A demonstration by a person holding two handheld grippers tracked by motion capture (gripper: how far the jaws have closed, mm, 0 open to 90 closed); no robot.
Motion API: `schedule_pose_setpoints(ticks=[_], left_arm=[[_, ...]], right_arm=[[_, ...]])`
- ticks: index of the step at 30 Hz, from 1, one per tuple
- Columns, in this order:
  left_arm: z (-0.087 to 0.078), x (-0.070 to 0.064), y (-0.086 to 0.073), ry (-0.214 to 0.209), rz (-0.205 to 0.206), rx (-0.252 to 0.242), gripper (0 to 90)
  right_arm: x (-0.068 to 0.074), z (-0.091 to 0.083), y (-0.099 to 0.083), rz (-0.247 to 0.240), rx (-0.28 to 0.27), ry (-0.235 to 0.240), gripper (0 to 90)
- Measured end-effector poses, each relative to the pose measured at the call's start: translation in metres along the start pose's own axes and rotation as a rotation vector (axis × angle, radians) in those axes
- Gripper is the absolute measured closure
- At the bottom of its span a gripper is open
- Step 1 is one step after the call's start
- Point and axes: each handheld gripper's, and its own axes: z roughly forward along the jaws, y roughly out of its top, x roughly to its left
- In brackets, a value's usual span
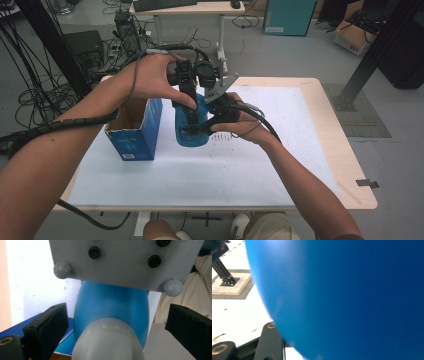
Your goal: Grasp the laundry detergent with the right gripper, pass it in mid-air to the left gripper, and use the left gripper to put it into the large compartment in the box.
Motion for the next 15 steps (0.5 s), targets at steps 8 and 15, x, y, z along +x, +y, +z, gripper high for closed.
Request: schedule_pose_setpoints(ticks=[8, 15], left_arm=[[0.0018, 0.0002, -0.0014, 0.008, -0.005, -0.004, 4.8], [0.0019, 0.0011, -0.0003, 0.011, -0.002, 0.012, 4.7]], right_arm=[[0.0012, 0.0002, -0.0006, 0.025, -0.003, -0.002, 43.5], [-0.0003, -0.0004, -0.0004, 0.005, -0.007, -0.009, 43.4]])
